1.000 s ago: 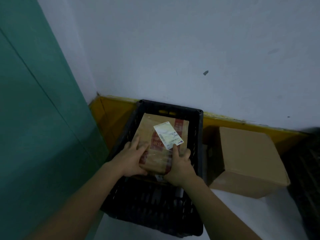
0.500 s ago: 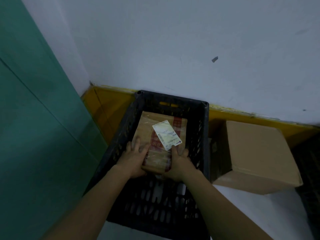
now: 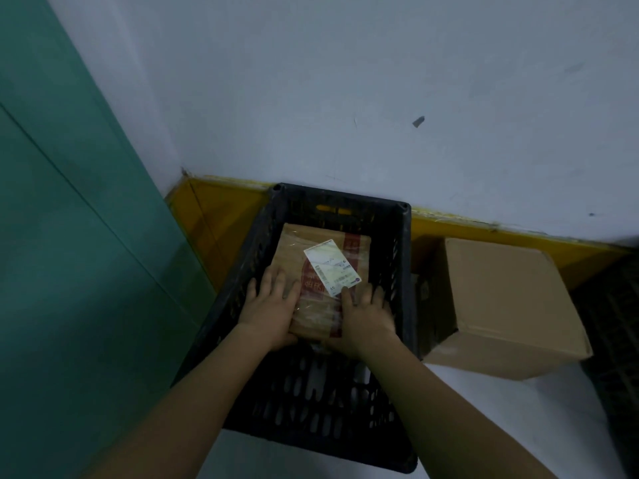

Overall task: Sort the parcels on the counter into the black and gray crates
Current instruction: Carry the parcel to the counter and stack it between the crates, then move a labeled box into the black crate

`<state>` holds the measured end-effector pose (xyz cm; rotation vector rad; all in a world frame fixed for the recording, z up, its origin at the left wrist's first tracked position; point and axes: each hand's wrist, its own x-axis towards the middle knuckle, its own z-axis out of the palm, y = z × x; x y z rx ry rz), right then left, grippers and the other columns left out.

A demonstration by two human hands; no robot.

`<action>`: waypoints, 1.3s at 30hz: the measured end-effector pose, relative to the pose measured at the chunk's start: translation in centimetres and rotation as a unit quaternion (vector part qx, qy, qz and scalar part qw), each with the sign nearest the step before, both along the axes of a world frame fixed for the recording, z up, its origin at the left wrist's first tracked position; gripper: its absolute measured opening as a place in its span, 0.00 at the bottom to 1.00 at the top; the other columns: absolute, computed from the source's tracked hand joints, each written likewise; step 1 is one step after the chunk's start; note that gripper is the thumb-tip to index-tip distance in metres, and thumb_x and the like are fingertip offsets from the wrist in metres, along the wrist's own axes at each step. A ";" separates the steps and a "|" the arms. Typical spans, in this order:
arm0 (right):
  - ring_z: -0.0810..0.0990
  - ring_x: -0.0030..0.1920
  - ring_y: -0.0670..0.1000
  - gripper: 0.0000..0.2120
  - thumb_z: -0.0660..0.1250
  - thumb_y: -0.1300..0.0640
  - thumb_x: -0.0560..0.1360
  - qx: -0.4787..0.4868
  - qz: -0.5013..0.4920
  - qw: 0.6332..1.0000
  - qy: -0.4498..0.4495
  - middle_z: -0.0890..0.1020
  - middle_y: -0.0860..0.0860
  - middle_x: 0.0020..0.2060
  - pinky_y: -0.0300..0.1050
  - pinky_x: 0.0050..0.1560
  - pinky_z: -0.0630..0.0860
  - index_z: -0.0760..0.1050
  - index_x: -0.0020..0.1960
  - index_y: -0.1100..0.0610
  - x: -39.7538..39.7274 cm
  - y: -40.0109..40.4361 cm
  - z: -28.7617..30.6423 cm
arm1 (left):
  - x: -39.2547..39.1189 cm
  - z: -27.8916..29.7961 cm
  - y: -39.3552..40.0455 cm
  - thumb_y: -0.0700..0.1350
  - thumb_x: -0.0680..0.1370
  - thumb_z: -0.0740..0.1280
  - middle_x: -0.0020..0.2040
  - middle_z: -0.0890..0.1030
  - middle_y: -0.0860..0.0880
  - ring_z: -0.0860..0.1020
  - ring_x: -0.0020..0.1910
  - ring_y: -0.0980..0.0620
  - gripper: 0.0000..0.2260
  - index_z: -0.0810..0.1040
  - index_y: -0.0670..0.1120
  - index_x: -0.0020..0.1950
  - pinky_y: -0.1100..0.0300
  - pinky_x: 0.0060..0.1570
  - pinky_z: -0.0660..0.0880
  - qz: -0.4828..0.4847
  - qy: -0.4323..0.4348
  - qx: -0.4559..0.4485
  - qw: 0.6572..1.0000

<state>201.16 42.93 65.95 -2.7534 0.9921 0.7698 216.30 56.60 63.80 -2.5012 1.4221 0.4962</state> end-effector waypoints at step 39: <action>0.78 0.65 0.62 0.37 0.59 0.30 0.83 0.043 -0.227 0.931 -0.282 0.65 0.58 0.78 0.55 0.62 0.80 0.54 0.85 0.45 -30.4 -19.6 -2.4 | -25.9 1.9 -19.1 0.63 0.87 0.58 0.87 0.49 0.44 0.65 0.80 0.38 0.36 0.41 0.56 0.88 0.45 0.74 0.71 0.147 0.268 -0.144 0.941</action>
